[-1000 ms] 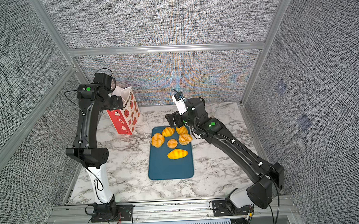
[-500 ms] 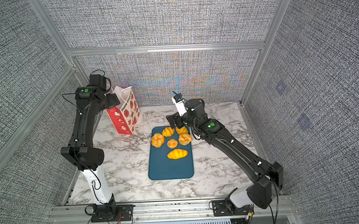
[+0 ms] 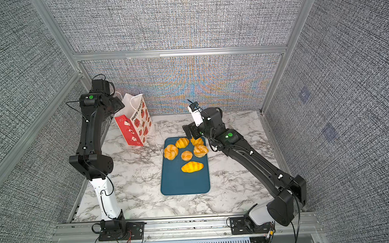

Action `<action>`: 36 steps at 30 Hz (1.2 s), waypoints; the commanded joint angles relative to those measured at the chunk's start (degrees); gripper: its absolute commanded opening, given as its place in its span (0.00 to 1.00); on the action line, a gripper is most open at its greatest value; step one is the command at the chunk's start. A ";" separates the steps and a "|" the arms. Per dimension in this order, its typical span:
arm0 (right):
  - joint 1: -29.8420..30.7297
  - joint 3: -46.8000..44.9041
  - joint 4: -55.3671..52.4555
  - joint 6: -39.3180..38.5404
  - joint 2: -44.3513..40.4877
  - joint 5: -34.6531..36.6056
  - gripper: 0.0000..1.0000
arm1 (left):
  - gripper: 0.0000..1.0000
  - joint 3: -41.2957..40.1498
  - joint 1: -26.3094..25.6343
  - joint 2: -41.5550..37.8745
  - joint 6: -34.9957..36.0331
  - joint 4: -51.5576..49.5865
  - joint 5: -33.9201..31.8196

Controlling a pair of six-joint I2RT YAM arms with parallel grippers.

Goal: Pack bread into a paper bag
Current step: Pick up the paper bag from the center of the board.

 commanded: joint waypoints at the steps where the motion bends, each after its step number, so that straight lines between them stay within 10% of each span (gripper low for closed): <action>1: -0.29 -0.20 0.34 -0.38 -0.23 1.16 0.99 | 0.92 0.24 0.28 1.05 -0.84 -0.71 1.17; 9: -1.07 -0.99 0.51 -0.53 -0.32 1.52 0.99 | 0.91 -1.63 0.28 1.66 -0.32 -1.68 0.00; 36: -1.61 -0.15 0.60 -0.30 0.39 1.61 0.99 | 0.16 -11.31 0.28 -3.47 0.63 2.30 3.84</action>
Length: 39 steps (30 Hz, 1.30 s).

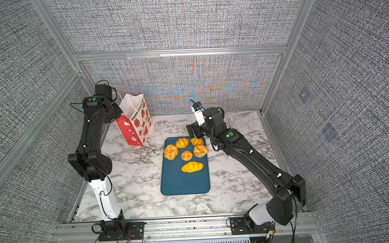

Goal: Pack bread into a paper bag
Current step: Pick up the paper bag from the center of the board.

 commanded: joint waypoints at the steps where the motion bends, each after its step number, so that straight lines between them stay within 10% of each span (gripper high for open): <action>1: 0.06 0.84 0.58 0.11 0.02 -0.02 0.99 | 0.05 -2.15 0.06 -1.12 -0.11 0.96 2.03; 21: 1.15 1.37 -0.62 1.69 -0.80 -0.32 0.99 | 0.02 -5.29 0.06 -10.39 5.33 -4.13 8.24; 39: 6.94 -0.96 -0.44 5.07 -4.20 3.81 0.99 | 0.02 -26.70 0.06 -33.74 4.08 -6.82 8.83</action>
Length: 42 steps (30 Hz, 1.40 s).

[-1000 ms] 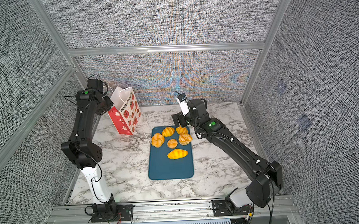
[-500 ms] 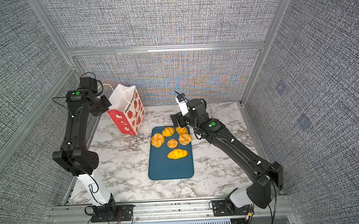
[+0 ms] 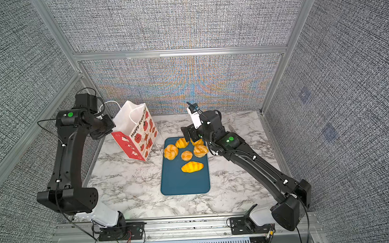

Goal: Pack bread into a paper bag
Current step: Place the paper bag at the center of the board.

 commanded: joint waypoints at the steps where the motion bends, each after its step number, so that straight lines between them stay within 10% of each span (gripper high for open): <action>1: 1.34 -1.12 0.52 1.81 -0.83 1.23 0.99 | 0.02 -2.10 0.06 -3.90 -0.01 -0.99 -1.32; 22: 5.84 -0.56 -1.19 1.18 -0.01 3.25 0.99 | 0.02 -20.06 0.06 -25.56 -5.68 -3.07 -7.89; 42: 5.84 -2.31 -1.73 -0.06 -2.13 4.65 0.99 | 0.17 -25.77 0.06 -25.11 -8.27 1.19 -6.84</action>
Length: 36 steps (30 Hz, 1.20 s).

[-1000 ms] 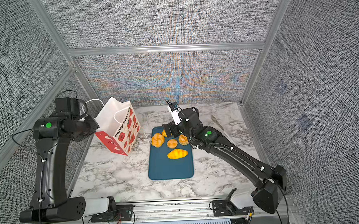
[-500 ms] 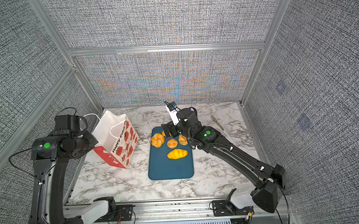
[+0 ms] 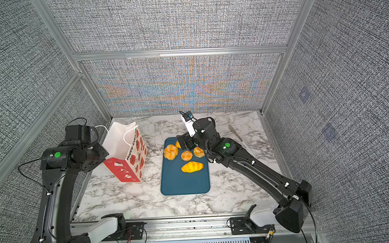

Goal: Pack bread into a paper bag
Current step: Place the paper bag at the center of the board.

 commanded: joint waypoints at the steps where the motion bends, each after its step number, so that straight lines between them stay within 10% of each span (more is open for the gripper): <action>1: 0.05 -0.50 0.39 -0.63 -0.72 0.88 0.99 | 0.18 0.52 0.06 0.57 -0.40 2.06 0.46; 6: 0.05 -0.50 0.39 -1.28 -1.05 1.05 0.99 | 0.52 2.27 0.07 1.70 -0.19 2.11 0.39; 17: 0.05 -0.76 1.00 -1.07 -1.14 0.67 0.99 | 0.88 9.03 0.06 4.63 3.00 -0.02 0.18; 28: 0.05 5.75 -2.85 -2.21 2.27 -1.76 0.99 | 0.99 8.64 0.06 7.10 -0.74 5.50 4.03; 36: 0.22 11.17 -5.47 -3.22 5.44 -3.42 0.99 | 0.99 1.92 0.06 0.70 9.61 23.21 13.69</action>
